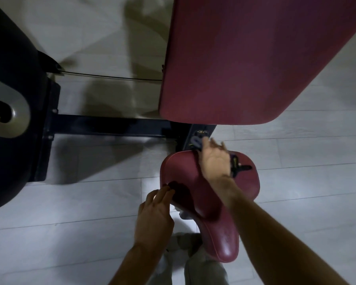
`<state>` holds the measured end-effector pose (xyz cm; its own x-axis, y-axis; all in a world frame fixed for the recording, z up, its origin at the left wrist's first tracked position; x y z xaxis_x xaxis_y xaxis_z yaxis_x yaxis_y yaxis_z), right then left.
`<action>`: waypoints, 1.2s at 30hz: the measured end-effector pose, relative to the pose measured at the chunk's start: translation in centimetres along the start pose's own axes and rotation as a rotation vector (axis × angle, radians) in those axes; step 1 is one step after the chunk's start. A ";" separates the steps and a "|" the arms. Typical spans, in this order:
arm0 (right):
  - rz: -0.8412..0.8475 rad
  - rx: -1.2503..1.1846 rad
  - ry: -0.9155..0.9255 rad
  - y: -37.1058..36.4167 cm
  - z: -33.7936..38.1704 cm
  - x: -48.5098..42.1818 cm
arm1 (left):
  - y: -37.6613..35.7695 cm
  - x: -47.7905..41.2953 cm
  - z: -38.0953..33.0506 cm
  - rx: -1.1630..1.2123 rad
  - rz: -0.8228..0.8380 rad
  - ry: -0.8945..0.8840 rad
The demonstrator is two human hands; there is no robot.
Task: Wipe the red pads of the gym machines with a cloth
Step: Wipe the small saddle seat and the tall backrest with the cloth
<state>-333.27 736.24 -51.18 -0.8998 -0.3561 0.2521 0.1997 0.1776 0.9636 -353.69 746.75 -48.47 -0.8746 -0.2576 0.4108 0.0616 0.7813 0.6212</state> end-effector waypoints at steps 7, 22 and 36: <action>-0.066 -0.119 0.562 1.2 9.3 5.4 | 4.9 1.5 0.1 0.008 -0.188 -0.032; -0.057 -0.110 0.655 1.0 7.5 2.0 | 6.8 2.4 0.9 -0.064 -0.451 -0.029; -0.170 -0.184 1.066 2.5 -2.2 24.2 | 3.0 1.6 -3.8 -0.084 -0.391 0.068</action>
<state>-353.73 726.07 -42.44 -0.1413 -0.9897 -0.0233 0.2393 -0.0570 0.9693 -353.05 746.59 -43.44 -0.8064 -0.5653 0.1738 -0.2283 0.5686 0.7903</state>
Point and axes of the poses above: each hand's wrist, its own x-axis away from the middle knuckle, its own y-axis out of the back of the hand, z = x × y, the point moved 8 cm from there along -x, towards the middle knuckle, and after that the axes turned 10 degrees about x, right-handed, at the moved point
